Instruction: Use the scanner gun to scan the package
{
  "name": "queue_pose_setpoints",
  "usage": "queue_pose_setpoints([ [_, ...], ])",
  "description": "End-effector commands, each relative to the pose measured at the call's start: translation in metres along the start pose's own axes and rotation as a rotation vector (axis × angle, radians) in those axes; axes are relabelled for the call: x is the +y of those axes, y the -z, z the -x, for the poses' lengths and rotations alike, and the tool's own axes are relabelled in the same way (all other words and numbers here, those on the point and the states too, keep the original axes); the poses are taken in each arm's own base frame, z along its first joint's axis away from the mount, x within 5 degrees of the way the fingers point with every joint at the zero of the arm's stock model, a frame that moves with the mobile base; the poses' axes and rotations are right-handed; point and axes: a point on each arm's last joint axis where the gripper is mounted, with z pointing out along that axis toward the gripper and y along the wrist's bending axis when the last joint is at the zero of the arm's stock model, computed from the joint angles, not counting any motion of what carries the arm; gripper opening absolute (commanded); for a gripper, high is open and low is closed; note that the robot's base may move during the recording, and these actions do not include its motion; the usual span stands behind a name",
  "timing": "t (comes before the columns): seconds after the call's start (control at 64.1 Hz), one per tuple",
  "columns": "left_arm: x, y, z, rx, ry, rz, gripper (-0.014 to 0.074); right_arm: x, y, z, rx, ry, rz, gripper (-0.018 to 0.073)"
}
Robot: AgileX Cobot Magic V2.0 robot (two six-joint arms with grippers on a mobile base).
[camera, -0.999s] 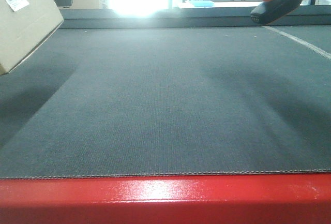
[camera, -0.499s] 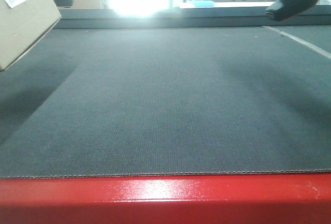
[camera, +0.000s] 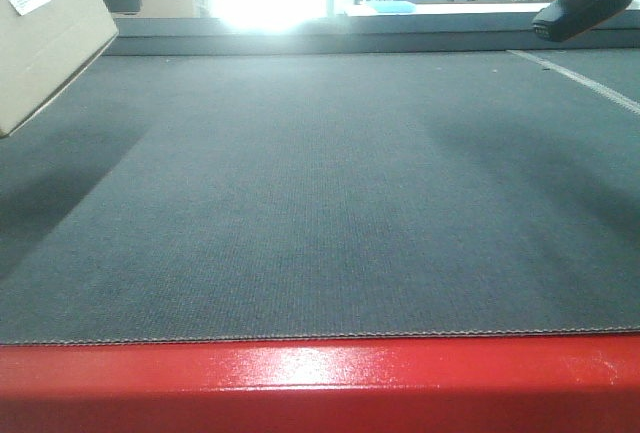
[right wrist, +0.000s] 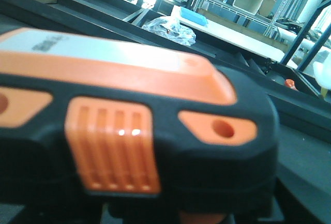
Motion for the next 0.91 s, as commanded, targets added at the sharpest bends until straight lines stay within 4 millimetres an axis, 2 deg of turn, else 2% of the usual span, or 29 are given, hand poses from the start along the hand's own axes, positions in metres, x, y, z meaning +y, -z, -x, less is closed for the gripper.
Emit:
queue_pose_setpoints([
  [0.0, -0.003, 0.007, 0.0, -0.026, 0.004, -0.007, -0.0111, -0.007, 0.0, 0.01, -0.056, 0.033, -0.043, -0.0153],
  [0.515, -0.01, 0.007, 0.001, -0.033, 0.034, -0.092, -0.0111, 0.006, 0.002, 0.01, -0.042, 0.039, 0.027, -0.0153],
  [0.89, -0.029, 0.004, 0.0, -0.02, -0.032, -0.098, -0.0111, 0.005, 0.003, 0.014, -0.082, 0.09, 0.012, -0.0153],
])
